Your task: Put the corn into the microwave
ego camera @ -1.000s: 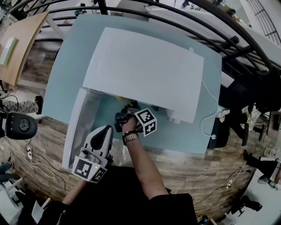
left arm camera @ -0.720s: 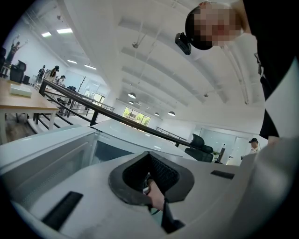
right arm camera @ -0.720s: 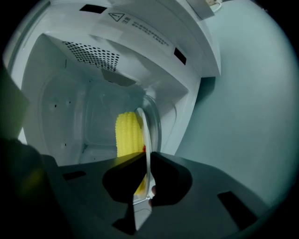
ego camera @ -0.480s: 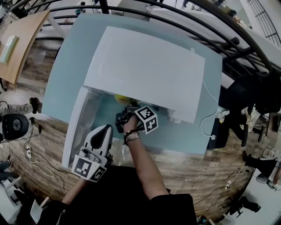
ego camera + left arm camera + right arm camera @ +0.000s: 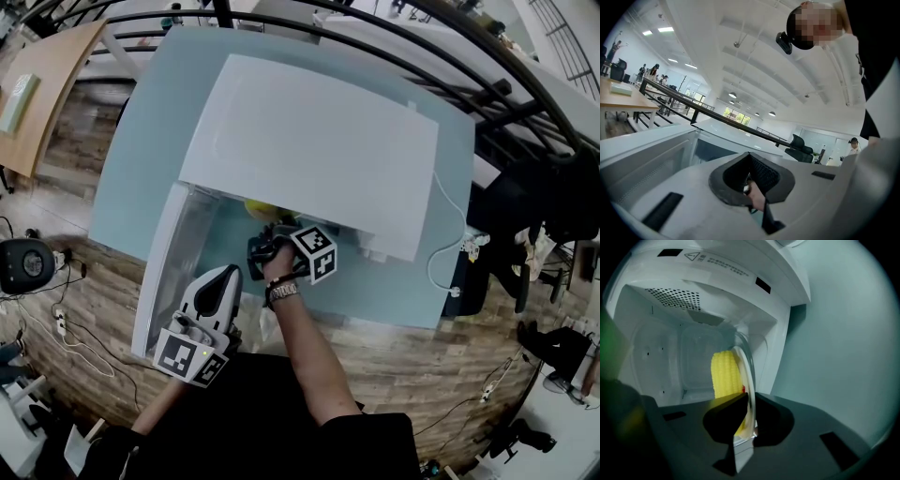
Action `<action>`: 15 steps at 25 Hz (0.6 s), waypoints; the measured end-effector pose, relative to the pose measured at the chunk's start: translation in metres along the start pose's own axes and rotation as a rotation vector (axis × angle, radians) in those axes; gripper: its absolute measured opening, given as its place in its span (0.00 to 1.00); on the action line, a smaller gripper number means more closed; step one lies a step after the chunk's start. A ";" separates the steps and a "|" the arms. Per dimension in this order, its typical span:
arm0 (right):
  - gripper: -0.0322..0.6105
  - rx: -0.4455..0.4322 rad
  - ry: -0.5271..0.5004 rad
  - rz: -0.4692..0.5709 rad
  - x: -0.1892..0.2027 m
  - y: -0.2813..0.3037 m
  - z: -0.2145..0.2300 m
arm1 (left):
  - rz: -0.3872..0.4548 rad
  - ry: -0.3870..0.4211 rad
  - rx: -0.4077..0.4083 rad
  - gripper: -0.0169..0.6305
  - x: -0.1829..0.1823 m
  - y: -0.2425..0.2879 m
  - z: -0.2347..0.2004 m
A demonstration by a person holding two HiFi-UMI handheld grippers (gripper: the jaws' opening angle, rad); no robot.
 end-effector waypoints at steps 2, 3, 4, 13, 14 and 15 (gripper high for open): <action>0.10 -0.012 0.019 -0.009 0.001 0.001 0.000 | -0.001 0.000 0.000 0.03 0.000 0.000 0.000; 0.10 -0.014 0.016 -0.016 0.001 0.001 -0.001 | -0.001 -0.001 0.000 0.03 0.000 0.000 0.000; 0.10 -0.013 0.006 -0.024 0.002 0.002 -0.002 | -0.001 -0.002 0.000 0.03 0.001 0.000 0.000; 0.20 0.004 -0.018 -0.067 0.006 0.005 -0.001 | -0.002 -0.005 -0.008 0.03 0.001 -0.004 -0.002; 0.21 0.003 -0.020 -0.069 0.006 0.006 -0.001 | -0.002 -0.007 -0.010 0.03 0.002 -0.004 -0.002; 0.21 0.003 -0.022 -0.071 0.006 0.007 -0.001 | -0.002 -0.009 -0.013 0.03 0.002 -0.004 -0.003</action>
Point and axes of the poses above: the fingertips, and each gripper's own axes: y forward along the fingers, z to its right, x out of its underside, the point moved 10 cm from there along -y, backward along the fingers, and after that the axes turned 6 degrees about z, right-handed, at the moved point
